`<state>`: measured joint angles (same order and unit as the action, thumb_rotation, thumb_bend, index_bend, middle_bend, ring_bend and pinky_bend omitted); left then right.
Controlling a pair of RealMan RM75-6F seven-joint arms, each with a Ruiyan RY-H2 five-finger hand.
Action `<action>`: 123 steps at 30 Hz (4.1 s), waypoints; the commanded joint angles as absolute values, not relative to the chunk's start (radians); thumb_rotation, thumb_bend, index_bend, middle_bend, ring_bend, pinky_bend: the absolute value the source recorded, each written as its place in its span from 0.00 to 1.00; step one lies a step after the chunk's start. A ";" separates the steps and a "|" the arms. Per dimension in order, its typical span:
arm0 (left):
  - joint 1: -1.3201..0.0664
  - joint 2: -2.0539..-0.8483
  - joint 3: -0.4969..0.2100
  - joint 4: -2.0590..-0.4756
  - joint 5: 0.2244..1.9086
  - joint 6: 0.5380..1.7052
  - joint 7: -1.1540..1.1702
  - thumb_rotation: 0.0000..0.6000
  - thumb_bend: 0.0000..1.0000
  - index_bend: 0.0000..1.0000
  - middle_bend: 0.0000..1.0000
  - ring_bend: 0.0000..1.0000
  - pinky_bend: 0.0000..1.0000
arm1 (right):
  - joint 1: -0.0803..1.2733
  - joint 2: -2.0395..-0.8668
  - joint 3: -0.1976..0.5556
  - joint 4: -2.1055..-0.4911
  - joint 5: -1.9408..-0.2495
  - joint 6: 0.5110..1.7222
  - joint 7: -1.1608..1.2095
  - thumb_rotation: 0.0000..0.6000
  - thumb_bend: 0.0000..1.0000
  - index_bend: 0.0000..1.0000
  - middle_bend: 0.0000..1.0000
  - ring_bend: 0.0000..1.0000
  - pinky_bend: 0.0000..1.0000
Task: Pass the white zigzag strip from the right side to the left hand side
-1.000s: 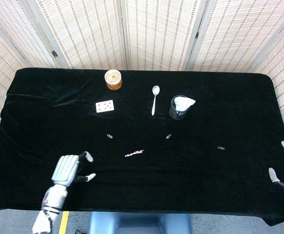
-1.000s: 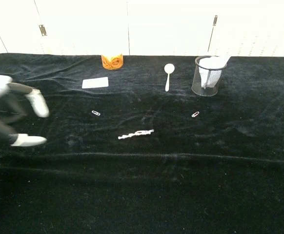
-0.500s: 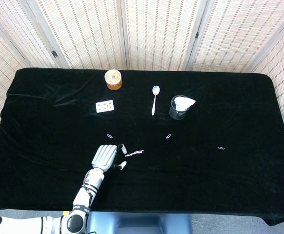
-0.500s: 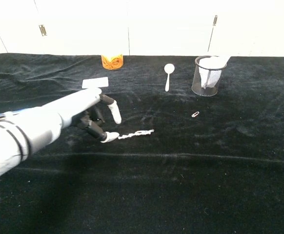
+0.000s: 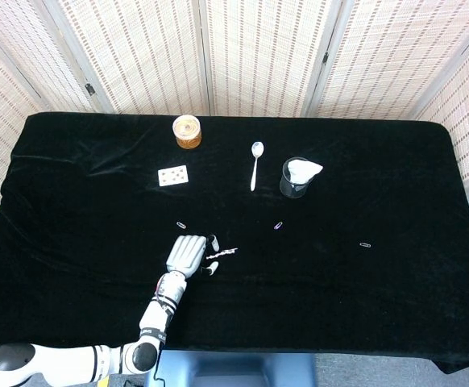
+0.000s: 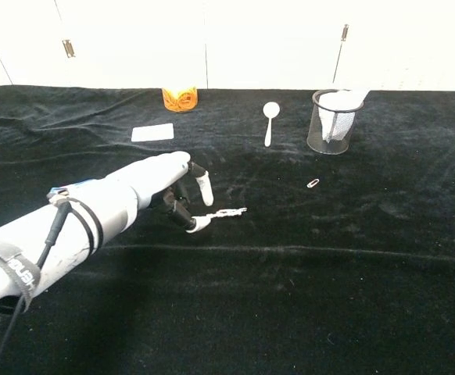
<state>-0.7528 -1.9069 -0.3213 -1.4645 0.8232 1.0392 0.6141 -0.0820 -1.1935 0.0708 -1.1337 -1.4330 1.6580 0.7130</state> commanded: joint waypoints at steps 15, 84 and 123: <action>-0.806 -1.933 -0.314 -1.383 0.769 1.022 0.603 1.00 0.38 0.48 1.00 1.00 1.00 | -0.082 -1.190 0.089 -1.124 -1.441 1.617 0.722 1.00 0.40 0.00 0.00 0.00 0.00; -0.786 -1.811 -0.328 -1.270 0.814 1.008 0.407 1.00 0.64 0.80 1.00 1.00 1.00 | -0.070 -1.193 0.108 -1.151 -1.444 1.544 0.652 1.00 0.40 0.00 0.00 0.00 0.00; -0.785 -1.845 -0.311 -1.115 0.815 0.935 0.346 1.00 0.65 0.80 1.00 1.00 1.00 | -0.053 -1.194 0.104 -1.162 -1.446 1.511 0.629 1.00 0.40 0.00 0.00 0.00 0.00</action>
<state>-0.7853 -1.8442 -0.3114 -1.1154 0.8146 0.9351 0.3463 -0.0528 -1.1940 0.1037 -1.1619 -1.4457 1.5107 0.6287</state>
